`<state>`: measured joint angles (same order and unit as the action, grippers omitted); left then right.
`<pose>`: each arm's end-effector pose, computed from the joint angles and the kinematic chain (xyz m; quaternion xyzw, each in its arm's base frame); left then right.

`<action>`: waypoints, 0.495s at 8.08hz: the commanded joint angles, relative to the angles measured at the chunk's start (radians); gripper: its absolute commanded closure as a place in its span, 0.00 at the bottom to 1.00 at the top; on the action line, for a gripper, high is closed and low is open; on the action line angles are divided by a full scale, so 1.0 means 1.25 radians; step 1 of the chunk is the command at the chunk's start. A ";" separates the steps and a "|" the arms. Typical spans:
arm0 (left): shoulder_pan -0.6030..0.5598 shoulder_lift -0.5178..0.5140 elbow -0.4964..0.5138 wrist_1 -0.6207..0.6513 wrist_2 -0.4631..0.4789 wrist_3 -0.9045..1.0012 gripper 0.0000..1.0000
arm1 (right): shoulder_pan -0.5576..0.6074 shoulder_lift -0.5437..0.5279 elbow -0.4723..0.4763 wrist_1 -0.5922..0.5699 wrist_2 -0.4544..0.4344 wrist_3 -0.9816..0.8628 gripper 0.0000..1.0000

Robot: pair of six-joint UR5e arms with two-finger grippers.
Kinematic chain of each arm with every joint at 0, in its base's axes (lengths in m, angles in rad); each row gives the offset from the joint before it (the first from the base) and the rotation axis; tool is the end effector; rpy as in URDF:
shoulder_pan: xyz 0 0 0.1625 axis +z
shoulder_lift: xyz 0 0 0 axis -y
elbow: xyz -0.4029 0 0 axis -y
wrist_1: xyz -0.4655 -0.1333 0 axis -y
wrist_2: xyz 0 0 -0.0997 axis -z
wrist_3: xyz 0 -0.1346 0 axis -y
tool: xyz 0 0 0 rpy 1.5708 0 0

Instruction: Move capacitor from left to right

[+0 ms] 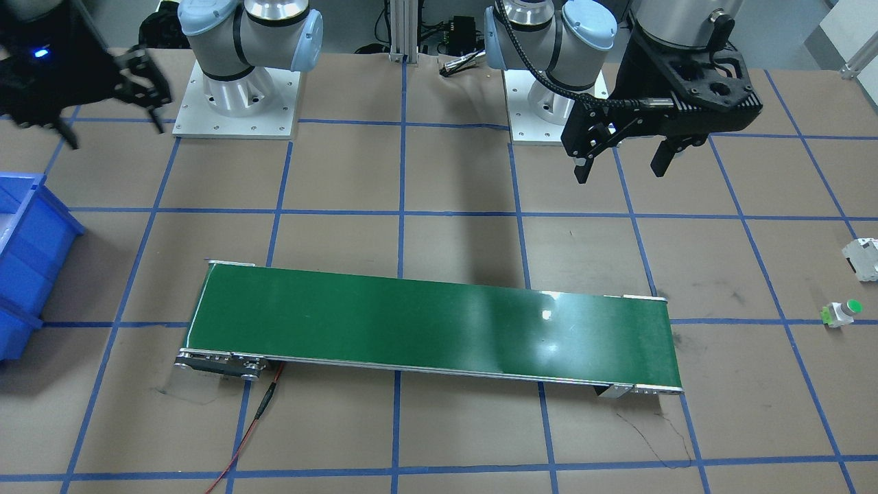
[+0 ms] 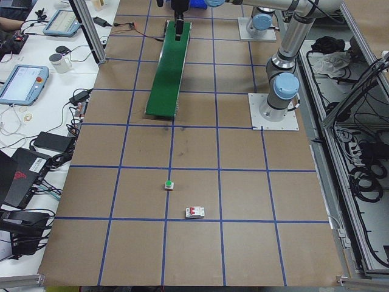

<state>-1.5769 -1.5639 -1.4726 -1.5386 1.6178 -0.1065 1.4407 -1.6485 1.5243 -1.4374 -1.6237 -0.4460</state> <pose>-0.1305 -0.5765 0.4947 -0.0517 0.9960 -0.0698 0.0195 0.0565 -0.5410 0.4865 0.1574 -0.9872 -0.0119 0.0241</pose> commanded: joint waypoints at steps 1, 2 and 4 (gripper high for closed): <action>0.000 0.002 0.001 0.000 0.000 0.001 0.00 | 0.204 -0.003 -0.001 0.001 0.005 0.312 0.00; 0.000 -0.001 0.000 0.000 -0.001 -0.001 0.00 | 0.238 0.000 -0.001 -0.004 0.002 0.345 0.00; 0.000 -0.002 0.000 0.000 -0.001 -0.001 0.00 | 0.238 0.003 -0.002 -0.006 0.005 0.346 0.00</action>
<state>-1.5769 -1.5648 -1.4728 -1.5386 1.6172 -0.1071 1.7153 -1.6484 1.5225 -1.4402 -1.6210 -0.0436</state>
